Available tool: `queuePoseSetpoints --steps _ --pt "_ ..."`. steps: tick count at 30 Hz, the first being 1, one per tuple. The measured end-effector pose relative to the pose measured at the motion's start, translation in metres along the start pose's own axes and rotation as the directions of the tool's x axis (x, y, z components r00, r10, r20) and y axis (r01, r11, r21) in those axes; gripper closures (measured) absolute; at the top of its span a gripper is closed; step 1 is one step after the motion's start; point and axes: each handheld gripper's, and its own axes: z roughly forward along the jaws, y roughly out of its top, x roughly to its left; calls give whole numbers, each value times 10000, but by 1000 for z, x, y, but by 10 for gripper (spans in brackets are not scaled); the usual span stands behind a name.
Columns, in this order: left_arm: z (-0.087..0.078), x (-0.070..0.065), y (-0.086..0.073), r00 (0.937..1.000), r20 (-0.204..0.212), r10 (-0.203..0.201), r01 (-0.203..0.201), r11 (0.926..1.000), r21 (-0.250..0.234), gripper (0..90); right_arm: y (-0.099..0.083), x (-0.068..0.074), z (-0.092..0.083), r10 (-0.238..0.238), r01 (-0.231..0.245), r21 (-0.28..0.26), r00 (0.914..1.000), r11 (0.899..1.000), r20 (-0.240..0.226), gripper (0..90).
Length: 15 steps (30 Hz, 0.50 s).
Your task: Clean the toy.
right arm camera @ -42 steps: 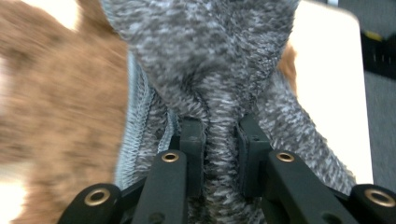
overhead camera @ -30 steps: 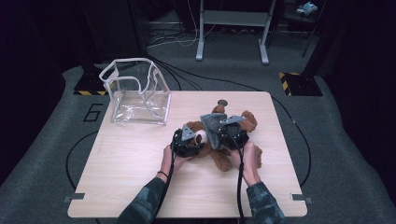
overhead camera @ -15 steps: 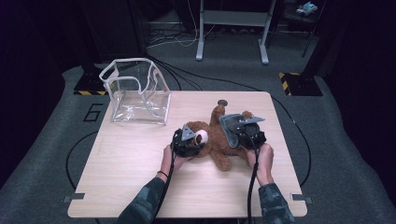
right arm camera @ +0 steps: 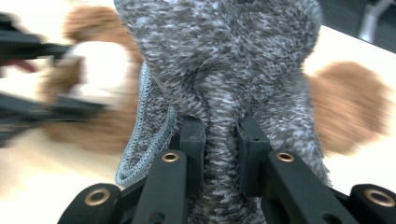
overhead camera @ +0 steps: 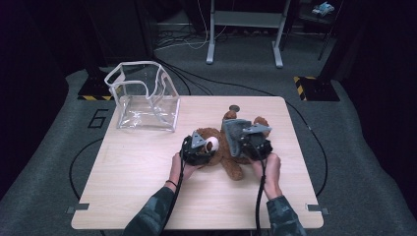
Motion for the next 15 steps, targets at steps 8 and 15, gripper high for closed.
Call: queuePoseSetpoints --steps 8,15 --pt "0 1 0 10000 55 78 -79 10000 23 455 -4 37 38 -921 924 611 9957 9938 -87 765" --pt "0 2 0 9999 85 93 -93 9999 50 455 -9 14 25 -422 424 590 9991 9974 -51 768"
